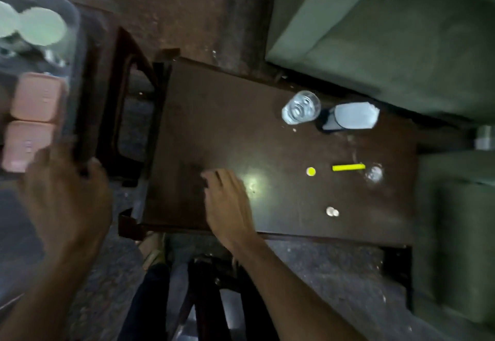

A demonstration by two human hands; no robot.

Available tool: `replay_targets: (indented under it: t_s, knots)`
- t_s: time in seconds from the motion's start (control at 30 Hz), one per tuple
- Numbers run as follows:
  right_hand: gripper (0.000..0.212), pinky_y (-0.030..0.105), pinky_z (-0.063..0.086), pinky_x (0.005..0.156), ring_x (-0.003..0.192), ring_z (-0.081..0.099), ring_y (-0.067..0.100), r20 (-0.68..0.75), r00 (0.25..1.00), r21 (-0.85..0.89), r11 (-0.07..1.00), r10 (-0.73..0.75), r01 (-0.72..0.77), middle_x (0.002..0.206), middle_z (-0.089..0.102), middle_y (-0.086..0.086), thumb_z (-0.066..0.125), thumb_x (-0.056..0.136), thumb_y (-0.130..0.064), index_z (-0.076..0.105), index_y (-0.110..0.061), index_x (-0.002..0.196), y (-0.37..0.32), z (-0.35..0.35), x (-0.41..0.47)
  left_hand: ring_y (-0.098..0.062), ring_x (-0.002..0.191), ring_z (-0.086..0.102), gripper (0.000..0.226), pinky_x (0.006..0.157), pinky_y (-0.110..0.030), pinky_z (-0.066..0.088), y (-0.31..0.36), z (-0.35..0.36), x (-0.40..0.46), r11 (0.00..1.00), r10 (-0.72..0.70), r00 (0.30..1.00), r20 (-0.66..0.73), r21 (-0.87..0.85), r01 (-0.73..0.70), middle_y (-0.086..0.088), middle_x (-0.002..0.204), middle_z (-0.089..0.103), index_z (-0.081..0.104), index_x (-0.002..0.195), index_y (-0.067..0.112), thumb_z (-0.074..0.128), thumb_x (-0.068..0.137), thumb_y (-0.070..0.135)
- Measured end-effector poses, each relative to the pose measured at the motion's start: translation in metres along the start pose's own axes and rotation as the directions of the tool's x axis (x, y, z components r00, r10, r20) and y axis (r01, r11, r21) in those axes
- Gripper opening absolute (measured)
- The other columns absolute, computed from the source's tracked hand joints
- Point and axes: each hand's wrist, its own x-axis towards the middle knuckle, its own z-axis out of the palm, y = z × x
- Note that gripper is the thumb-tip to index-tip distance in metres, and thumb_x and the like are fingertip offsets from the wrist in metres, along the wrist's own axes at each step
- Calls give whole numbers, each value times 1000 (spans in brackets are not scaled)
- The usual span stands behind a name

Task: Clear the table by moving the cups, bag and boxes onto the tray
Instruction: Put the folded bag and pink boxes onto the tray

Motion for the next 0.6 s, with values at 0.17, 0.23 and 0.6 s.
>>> replay_targets:
  t_s: [0.17, 0.23, 0.6]
  knots:
    - [35, 44, 51, 96, 114, 60, 36, 31, 872, -24, 872, 489, -488, 125, 62, 10, 55, 93, -12, 65, -15, 126, 132, -33, -101, -45, 112, 68, 41, 99, -54, 44, 103, 64, -76, 985, 162, 954, 253, 22, -173, -22, 124, 71, 68, 130, 7, 56, 96, 27]
    - [34, 45, 50, 97, 116, 58, 40, -17, 779, -13, 779, 626, -626, 130, 61, 14, 57, 96, -10, 63, -11, 129, 183, -53, -126, -39, 118, 67, 37, 102, -50, 39, 140, 102, -102, 961, 248, 889, 386, 15, -275, -16, 128, 71, 66, 134, 10, 64, 99, 22]
    - [46, 45, 45, 98, 118, 52, 35, -19, 677, 180, 668, 736, -722, 124, 54, 12, 77, 90, -28, 55, -14, 127, 305, -59, -126, -39, 128, 59, 58, 104, -50, 45, 277, 259, -176, 778, 467, 608, 642, 29, -627, -13, 139, 53, 46, 149, 19, 68, 96, 25]
